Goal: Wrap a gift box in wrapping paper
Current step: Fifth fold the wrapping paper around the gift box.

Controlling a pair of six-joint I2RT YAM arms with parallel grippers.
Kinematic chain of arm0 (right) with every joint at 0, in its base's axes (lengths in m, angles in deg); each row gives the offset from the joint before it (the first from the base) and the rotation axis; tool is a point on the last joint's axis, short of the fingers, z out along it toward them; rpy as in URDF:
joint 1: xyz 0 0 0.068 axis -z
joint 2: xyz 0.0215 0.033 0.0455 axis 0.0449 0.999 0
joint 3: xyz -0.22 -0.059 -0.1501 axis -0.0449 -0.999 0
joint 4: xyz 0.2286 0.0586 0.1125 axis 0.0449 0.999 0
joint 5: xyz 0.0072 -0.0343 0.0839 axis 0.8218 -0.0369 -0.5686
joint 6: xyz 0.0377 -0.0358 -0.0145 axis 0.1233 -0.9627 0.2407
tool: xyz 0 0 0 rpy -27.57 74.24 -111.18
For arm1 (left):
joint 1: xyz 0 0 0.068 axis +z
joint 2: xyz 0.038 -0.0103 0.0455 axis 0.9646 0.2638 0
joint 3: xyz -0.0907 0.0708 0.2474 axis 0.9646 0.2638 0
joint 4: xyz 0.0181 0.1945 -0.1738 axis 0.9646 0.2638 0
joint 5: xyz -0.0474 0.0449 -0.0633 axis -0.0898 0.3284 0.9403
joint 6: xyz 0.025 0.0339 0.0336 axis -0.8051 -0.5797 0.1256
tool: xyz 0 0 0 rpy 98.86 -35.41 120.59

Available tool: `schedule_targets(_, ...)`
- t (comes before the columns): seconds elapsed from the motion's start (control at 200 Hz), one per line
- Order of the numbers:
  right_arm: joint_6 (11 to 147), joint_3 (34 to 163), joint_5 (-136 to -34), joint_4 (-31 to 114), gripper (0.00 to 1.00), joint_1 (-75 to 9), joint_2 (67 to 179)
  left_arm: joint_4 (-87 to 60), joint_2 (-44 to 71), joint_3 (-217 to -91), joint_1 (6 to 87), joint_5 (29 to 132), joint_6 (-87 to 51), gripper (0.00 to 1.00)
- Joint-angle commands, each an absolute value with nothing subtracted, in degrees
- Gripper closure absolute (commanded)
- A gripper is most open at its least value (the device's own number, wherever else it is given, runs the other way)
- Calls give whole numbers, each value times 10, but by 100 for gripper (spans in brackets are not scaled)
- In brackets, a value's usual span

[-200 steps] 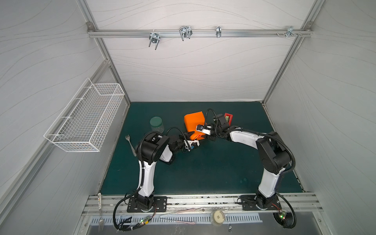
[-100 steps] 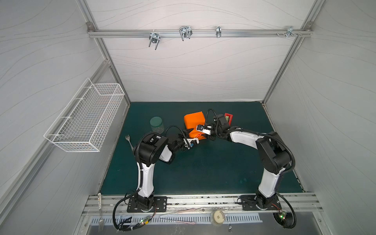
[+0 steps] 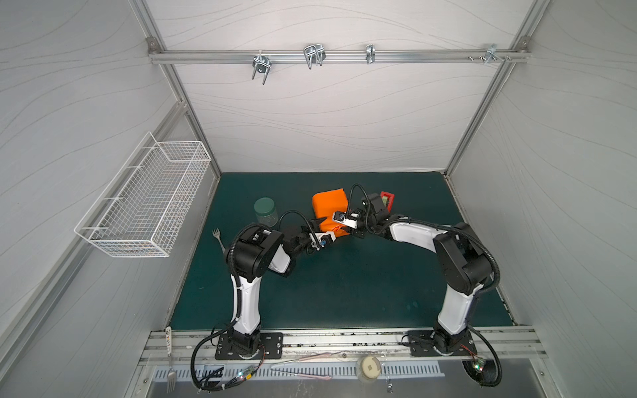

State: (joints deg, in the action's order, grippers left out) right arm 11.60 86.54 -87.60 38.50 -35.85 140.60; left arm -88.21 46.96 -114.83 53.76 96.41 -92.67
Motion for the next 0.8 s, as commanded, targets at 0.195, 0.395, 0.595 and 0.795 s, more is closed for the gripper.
schedule_targets(0.195,102,841,-876,431,53,-360,1413,-906,503,-1166,548,968,-947,35)
schedule_targets(0.395,106,844,-884,440,43,-361,1386,-905,509,-1165,548,972,-957,39)
schedule_targets(0.595,115,835,-887,454,32,-359,1339,-906,514,-1162,548,974,-970,41)
schedule_targets(0.795,154,823,-943,507,24,-321,1273,-906,515,-1160,548,973,-970,42)
